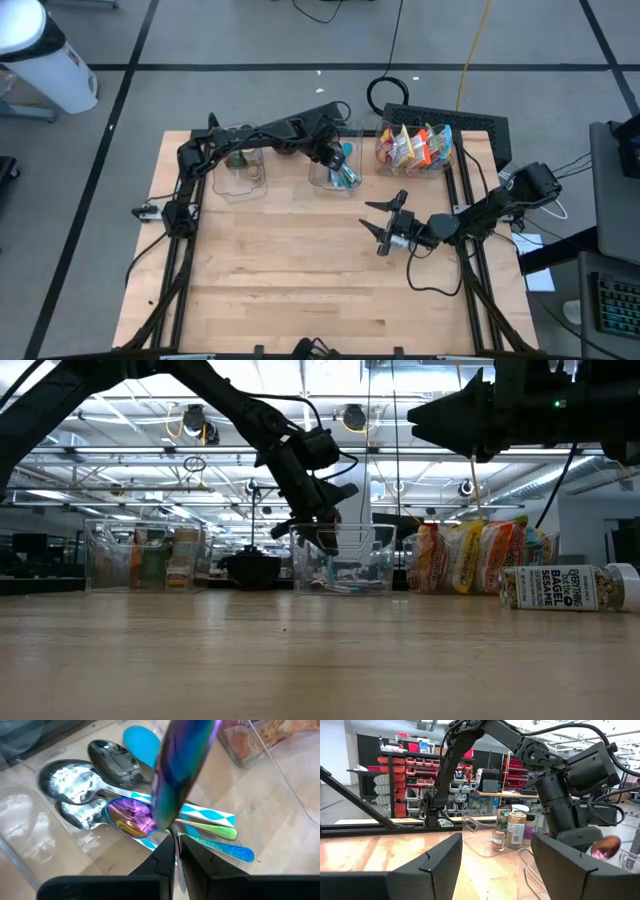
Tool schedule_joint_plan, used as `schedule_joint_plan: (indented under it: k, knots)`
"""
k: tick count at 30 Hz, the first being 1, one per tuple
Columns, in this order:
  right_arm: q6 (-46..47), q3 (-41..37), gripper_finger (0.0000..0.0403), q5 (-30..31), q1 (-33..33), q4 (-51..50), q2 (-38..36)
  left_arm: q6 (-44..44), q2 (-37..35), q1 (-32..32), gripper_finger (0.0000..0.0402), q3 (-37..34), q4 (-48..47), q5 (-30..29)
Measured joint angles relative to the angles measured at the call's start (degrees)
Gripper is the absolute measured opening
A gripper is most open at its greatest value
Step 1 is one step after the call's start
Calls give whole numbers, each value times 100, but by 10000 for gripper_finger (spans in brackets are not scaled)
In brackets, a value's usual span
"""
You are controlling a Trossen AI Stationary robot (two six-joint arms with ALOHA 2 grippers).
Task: Pick & Place Food Item
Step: Put the violet spoon into the middle transparent bin, then put the white seasoning bottle into the left transparent bin
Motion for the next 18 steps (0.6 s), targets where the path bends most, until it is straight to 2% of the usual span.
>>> schedule_joint_plan:
  k: [18]
  knots:
    - [20,0,225,-2,0,-228,2,330,-72,11,35,0,518,10]
